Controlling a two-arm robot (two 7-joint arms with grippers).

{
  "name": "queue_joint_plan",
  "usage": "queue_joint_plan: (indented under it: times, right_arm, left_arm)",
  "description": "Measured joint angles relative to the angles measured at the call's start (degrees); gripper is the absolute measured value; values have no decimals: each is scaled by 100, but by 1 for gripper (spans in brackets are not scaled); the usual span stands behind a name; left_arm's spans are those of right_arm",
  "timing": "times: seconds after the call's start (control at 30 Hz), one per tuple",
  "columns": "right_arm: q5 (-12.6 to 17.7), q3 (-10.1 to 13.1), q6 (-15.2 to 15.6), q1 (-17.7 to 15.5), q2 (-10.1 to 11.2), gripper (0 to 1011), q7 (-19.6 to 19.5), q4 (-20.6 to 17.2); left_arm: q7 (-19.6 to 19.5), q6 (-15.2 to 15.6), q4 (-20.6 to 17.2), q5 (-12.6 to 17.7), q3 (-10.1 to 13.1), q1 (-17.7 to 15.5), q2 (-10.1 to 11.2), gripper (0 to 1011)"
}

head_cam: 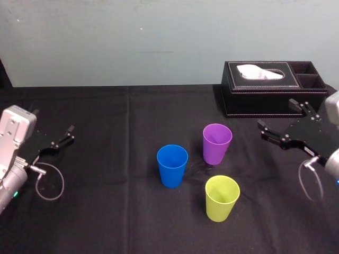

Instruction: Stack the three plastic cups sequentially using one hand.

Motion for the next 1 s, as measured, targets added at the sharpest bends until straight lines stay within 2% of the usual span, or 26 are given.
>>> queue_joint_plan:
  times: [0.3,0.5,0.53,0.7,1.0]
  right_arm:
    - [268,292,-69,-387,456,1004,657,-337]
    - [488,435,-231,-622,741,1004,1312,-391]
    - [488,435,-231,-622,741,1004,1312,-391]
    - [809,578,-360,-780,905,1004,1906,-387]
    - [1136,796,-475,-1031,1019,1004,2460,-406]
  left_arm:
    - [0,0,0,0,0,0,0,1010]
    - [0,0,0,0,0,0,0,1010]
    - [0,0,0,0,0,0,0,1010]
    - [0,0,0,0,0,0,0,1010]
    - [0,0,0,0,0,0,0,1010]
